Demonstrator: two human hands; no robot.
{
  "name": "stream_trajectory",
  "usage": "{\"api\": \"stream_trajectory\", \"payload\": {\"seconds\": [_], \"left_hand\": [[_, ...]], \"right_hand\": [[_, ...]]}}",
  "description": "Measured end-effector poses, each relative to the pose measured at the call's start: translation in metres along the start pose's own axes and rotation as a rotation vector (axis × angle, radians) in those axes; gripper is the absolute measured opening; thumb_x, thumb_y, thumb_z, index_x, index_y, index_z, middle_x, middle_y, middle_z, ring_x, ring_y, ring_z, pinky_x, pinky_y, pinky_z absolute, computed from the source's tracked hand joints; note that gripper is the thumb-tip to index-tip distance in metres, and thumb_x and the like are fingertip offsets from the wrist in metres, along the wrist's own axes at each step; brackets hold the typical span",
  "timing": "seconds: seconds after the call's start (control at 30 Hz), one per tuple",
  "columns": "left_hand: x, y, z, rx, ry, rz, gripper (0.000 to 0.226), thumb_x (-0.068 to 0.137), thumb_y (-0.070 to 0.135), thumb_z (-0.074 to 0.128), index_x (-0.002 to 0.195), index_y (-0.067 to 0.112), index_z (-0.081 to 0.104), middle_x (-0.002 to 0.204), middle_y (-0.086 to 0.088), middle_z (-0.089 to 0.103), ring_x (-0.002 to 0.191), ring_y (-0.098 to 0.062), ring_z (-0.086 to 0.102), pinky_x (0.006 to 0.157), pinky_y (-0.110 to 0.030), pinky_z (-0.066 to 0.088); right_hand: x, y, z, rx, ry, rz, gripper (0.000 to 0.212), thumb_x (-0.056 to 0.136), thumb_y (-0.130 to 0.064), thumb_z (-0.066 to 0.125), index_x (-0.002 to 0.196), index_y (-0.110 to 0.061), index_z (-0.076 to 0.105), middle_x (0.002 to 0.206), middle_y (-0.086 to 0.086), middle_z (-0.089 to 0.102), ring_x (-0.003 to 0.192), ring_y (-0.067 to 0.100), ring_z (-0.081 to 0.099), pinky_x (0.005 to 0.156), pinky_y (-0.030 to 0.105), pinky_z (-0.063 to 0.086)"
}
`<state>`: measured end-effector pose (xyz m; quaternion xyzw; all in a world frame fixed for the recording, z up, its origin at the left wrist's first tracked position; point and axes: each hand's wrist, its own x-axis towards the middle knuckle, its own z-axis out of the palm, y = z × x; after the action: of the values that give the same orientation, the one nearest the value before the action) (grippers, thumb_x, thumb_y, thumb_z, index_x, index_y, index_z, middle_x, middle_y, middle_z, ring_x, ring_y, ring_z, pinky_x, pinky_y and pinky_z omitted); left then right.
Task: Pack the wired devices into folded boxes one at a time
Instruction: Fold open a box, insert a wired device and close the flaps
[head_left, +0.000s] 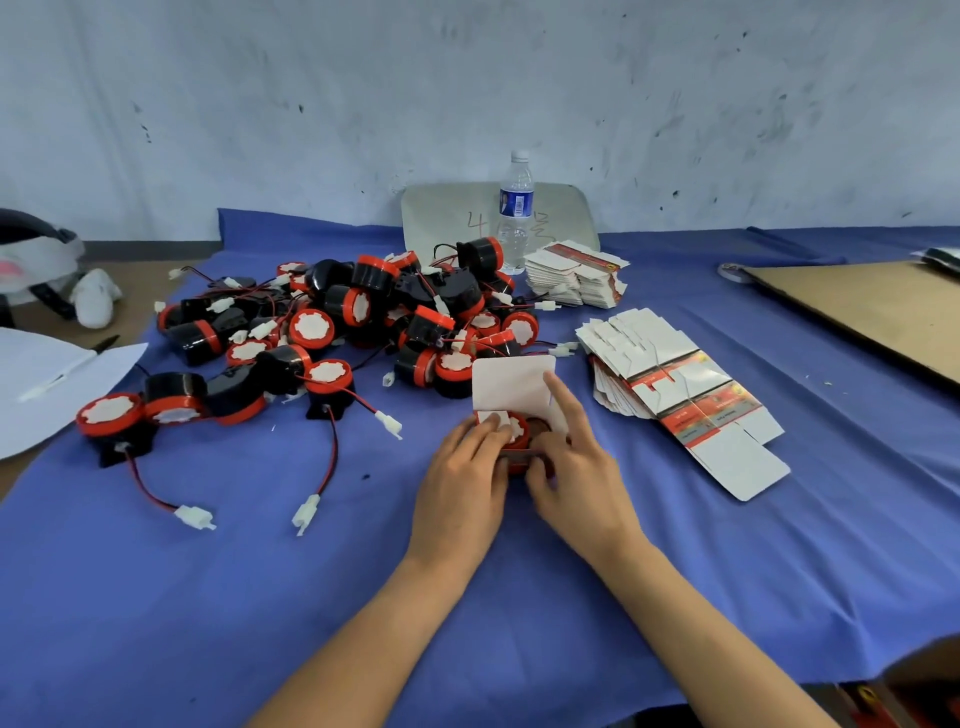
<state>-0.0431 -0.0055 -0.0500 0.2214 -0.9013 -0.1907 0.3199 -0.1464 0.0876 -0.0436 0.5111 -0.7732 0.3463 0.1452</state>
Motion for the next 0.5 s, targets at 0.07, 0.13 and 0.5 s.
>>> {"api": "stream_trajectory", "payload": {"seconds": [0.07, 0.13, 0.5], "left_hand": [[0.0001, -0.0003, -0.0006, -0.028, 0.011, -0.019, 0.036, 0.094, 0.012, 0.061, 0.13, 0.011, 0.061, 0.138, -0.004, 0.056, 0.136, -0.023, 0.042, 0.107, -0.034, 0.039], [0.0011, 0.0003, -0.0009, -0.057, 0.032, -0.029, 0.033, 0.091, 0.012, 0.066, 0.124, 0.01, 0.065, 0.133, -0.005, 0.06, 0.132, -0.023, 0.047, 0.104, -0.034, 0.042], [0.0042, -0.0012, -0.0018, -0.098, 0.075, -0.037, 0.015, 0.088, 0.018, 0.07, 0.102, 0.01, 0.071, 0.119, -0.001, 0.067, 0.12, -0.016, 0.057, 0.09, -0.017, 0.039]], "right_hand": [[-0.0024, 0.0024, 0.0002, 0.048, 0.112, 0.003, 0.022, 0.079, -0.002, 0.066, 0.099, -0.013, 0.067, 0.152, -0.005, 0.034, 0.085, 0.012, 0.062, 0.063, 0.026, 0.049], [-0.0023, 0.0026, -0.0036, 0.195, 0.181, 0.122, 0.053, 0.081, -0.008, 0.071, 0.127, -0.027, 0.053, 0.141, -0.013, 0.038, 0.083, 0.004, 0.061, 0.066, 0.019, 0.048], [0.0013, 0.0085, -0.0061, 0.452, 0.066, 0.284, 0.013, 0.092, -0.013, 0.064, 0.091, -0.007, 0.075, 0.14, -0.016, 0.034, 0.111, -0.004, 0.047, 0.081, 0.007, 0.043]]}}
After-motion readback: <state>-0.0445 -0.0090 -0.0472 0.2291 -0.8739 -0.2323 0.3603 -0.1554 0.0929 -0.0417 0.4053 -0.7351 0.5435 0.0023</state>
